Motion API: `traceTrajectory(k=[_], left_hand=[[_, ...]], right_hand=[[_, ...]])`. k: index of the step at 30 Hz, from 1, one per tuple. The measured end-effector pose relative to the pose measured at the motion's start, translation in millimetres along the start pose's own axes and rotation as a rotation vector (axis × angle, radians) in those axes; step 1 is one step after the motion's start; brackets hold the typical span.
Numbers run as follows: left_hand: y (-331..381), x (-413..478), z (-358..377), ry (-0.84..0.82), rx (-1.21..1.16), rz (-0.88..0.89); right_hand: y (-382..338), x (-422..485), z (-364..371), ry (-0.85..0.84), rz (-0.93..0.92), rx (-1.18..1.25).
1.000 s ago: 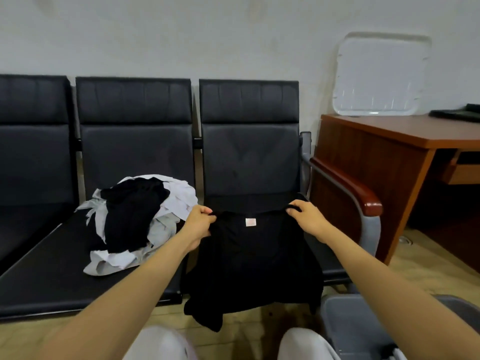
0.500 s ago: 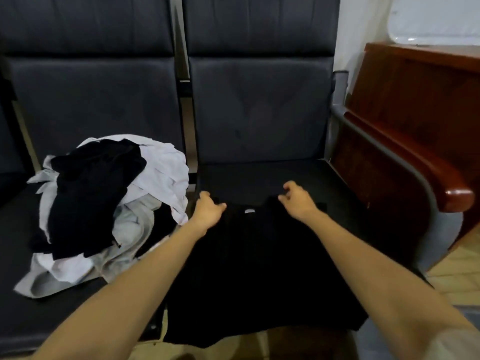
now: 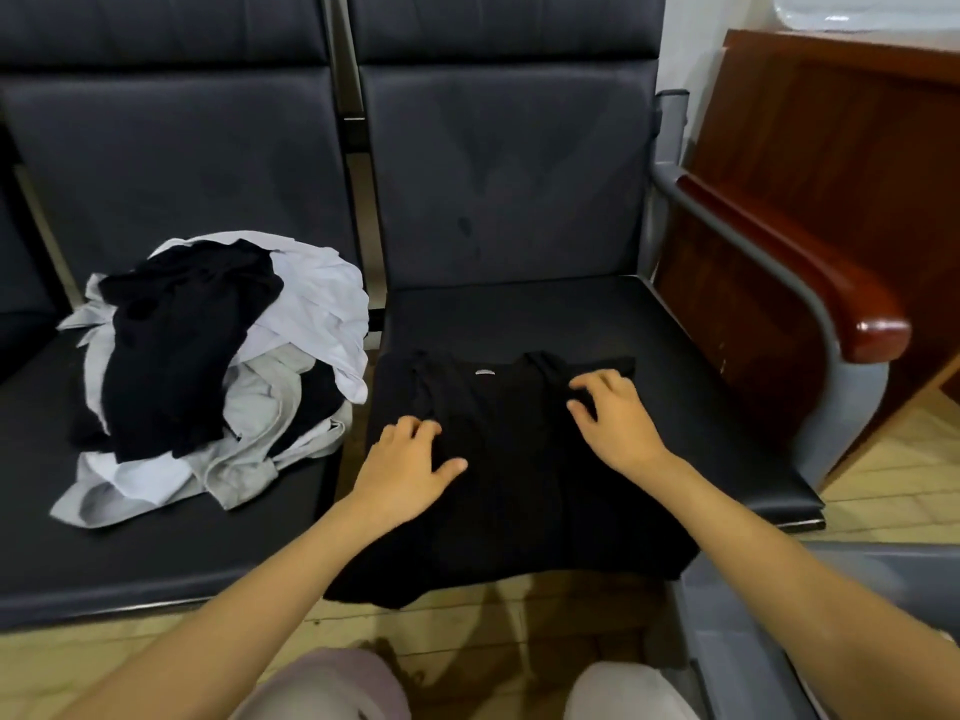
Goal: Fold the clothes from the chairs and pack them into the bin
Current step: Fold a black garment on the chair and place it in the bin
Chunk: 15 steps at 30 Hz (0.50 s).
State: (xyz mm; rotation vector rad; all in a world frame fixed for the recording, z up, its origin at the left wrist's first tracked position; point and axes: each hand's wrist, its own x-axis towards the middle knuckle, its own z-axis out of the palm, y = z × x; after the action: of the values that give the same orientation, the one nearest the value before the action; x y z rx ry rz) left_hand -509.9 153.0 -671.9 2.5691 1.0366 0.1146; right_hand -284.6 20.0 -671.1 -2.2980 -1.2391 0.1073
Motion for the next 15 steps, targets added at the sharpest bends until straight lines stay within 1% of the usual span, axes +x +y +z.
traceTrajectory(k=[1,3,5,6,10,15], left_hand=[[0.7,-8.9,3.4,-0.079,0.086,-0.020],[1.3,-19.5,10.2,-0.194,0.164,-0.057],[3.5,-17.9,16.9,-0.249,0.158,-0.077],[5.9,-12.9,20.3,-0.263,0.153,-0.080],[19.1,20.8,30.0,-0.248,0.174,-0.053],[23.6,75.0,32.1,-0.219,0.192,0.054]], right_hand=[[-1.5,-14.1,-0.3,-0.046,-0.005,-0.058],[-2.4,-39.2,2.3,-0.199,0.029,-0.142],[5.3,-50.6,6.9,-0.330,0.048,-0.207],[11.9,-49.8,8.0,-0.352,0.051,-0.223],[42.9,-20.6,1.6,-0.341,0.108,-0.241],[68.5,20.0,-1.1,-0.326,0.123,-0.280]])
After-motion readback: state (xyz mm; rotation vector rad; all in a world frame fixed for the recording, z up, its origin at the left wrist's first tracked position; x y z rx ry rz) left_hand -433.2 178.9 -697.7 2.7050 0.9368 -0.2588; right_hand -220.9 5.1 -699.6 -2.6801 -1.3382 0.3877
